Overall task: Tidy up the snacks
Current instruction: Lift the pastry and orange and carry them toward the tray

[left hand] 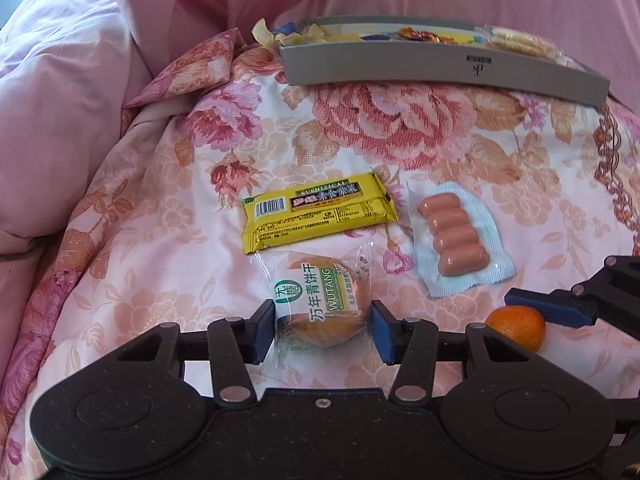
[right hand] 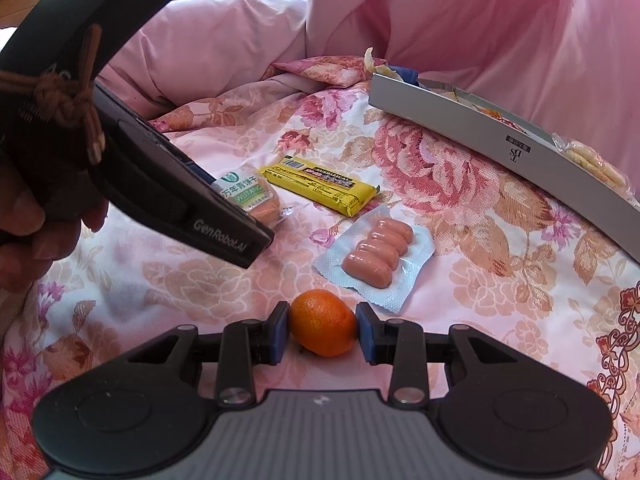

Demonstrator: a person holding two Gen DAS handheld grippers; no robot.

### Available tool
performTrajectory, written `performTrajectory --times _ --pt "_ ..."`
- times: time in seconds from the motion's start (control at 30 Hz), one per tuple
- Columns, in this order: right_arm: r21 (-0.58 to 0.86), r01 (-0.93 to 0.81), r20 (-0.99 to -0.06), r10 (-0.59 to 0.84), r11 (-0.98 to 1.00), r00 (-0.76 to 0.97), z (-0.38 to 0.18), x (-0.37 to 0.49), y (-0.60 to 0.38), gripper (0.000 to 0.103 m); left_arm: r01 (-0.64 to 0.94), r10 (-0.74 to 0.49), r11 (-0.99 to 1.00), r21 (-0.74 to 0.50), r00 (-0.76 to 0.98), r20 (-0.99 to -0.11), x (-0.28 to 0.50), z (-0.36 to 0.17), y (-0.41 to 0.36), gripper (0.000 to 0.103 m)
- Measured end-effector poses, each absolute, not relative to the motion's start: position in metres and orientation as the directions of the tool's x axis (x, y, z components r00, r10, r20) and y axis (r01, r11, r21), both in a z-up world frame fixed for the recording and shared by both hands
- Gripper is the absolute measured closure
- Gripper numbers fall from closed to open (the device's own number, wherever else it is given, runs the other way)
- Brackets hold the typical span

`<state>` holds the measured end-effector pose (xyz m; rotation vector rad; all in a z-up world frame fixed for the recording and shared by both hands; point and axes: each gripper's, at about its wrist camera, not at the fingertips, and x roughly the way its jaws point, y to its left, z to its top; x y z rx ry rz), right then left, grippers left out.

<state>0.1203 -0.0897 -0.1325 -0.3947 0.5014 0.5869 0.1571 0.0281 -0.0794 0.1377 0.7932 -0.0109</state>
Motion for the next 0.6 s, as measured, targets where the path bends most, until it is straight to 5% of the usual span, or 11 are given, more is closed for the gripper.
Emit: performTrajectory --times 0.6 --pt "-0.287 -0.527 -0.441 0.378 0.8 0.814 -0.117 0.121 -0.099 0.064 0.081 -0.094 0.996 -0.049 0.775 -0.625 0.144 -0.061 0.029 0.052"
